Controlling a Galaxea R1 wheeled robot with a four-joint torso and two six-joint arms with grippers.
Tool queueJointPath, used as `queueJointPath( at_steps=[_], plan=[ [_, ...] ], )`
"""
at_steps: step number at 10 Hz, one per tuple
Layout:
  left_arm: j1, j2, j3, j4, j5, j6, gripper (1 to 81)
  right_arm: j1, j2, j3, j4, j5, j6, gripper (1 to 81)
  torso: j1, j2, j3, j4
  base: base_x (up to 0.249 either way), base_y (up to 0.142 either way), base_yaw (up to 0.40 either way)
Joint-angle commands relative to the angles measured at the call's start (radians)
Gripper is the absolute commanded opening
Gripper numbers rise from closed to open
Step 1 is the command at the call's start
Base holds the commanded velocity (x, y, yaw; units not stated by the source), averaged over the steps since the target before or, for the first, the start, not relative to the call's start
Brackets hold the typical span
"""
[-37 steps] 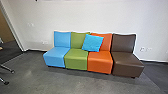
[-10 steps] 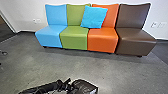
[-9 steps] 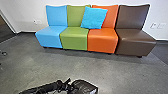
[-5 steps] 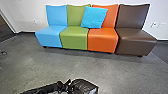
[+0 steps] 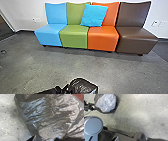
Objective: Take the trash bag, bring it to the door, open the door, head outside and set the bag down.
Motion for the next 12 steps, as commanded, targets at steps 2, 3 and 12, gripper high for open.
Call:
queueJointPath(
  at_steps=[2, 3, 12],
  plan=[
    [-0.094, 0.113, -0.220, -0.014, 0.057, 0.097, 81.1, 0.058, -0.064, 0.019, 0.021, -0.060, 0.003, 81.1, 0.000, 0.000, 0.000, 0.000, 0.000, 0.000, 0.000],
    [-0.094, 0.129, -0.244, -0.004, 0.055, 0.108, 81.1, 0.058, -0.064, 0.020, 0.021, -0.060, 0.003, 81.1, 0.000, 0.000, 0.000, 0.000, 0.000, 0.000, 0.000],
    [-0.113, 0.153, -0.255, 0.030, 0.042, 0.149, 81.1, 0.063, -0.062, 0.039, 0.023, -0.059, 0.005, 81.1, 0.000, 0.000, -0.058, 0.000, 0.000, 0.000, 0.000]
  ],
)
